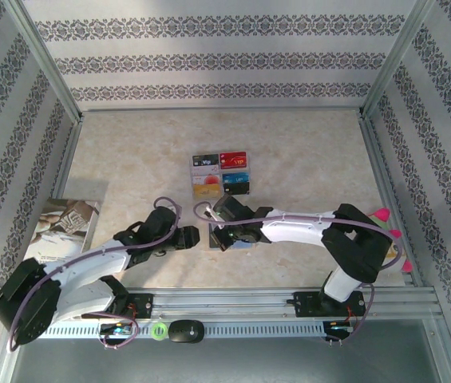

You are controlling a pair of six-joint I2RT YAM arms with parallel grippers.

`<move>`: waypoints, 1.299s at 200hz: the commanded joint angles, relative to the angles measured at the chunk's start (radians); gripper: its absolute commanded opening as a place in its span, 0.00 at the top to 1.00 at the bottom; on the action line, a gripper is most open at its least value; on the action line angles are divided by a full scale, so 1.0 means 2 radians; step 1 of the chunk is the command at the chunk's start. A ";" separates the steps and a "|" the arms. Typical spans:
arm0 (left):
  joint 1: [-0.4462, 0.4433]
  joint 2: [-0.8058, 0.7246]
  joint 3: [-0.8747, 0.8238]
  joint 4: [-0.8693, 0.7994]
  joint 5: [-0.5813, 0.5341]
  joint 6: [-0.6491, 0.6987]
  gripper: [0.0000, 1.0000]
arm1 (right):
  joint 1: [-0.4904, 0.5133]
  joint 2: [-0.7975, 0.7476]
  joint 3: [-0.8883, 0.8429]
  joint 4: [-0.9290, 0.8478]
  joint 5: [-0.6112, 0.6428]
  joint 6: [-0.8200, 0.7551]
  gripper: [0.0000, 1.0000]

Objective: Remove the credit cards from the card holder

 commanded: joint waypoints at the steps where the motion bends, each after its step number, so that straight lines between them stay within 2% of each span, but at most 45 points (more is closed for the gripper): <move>1: -0.016 0.030 0.023 0.045 -0.011 0.010 0.45 | -0.006 -0.018 -0.013 0.047 -0.037 0.029 1.00; 34: -0.039 0.073 0.045 0.064 -0.016 0.021 0.64 | -0.006 -0.023 -0.037 0.066 -0.044 0.044 1.00; 73: -0.053 0.114 0.075 0.051 -0.014 0.030 0.80 | -0.007 -0.028 -0.054 0.082 -0.044 0.053 1.00; 132: -0.062 0.151 0.088 0.031 0.006 0.034 0.92 | -0.007 -0.029 -0.060 0.089 -0.044 0.059 1.00; 153: -0.062 0.165 0.090 0.012 0.011 0.031 1.00 | -0.007 -0.032 -0.064 0.091 -0.040 0.063 1.00; 194: -0.062 0.188 0.089 -0.003 0.038 0.022 1.00 | -0.007 -0.060 -0.085 0.091 -0.014 0.080 1.00; 215: -0.062 0.186 0.083 -0.005 0.043 0.018 1.00 | -0.007 -0.091 -0.107 0.082 0.022 0.096 0.99; 235: -0.062 0.184 0.075 0.000 0.047 0.012 1.00 | -0.010 -0.125 -0.131 0.066 0.051 0.120 0.94; 260: -0.063 0.188 0.073 0.005 0.051 0.008 1.00 | -0.013 -0.173 -0.158 0.013 0.111 0.175 0.79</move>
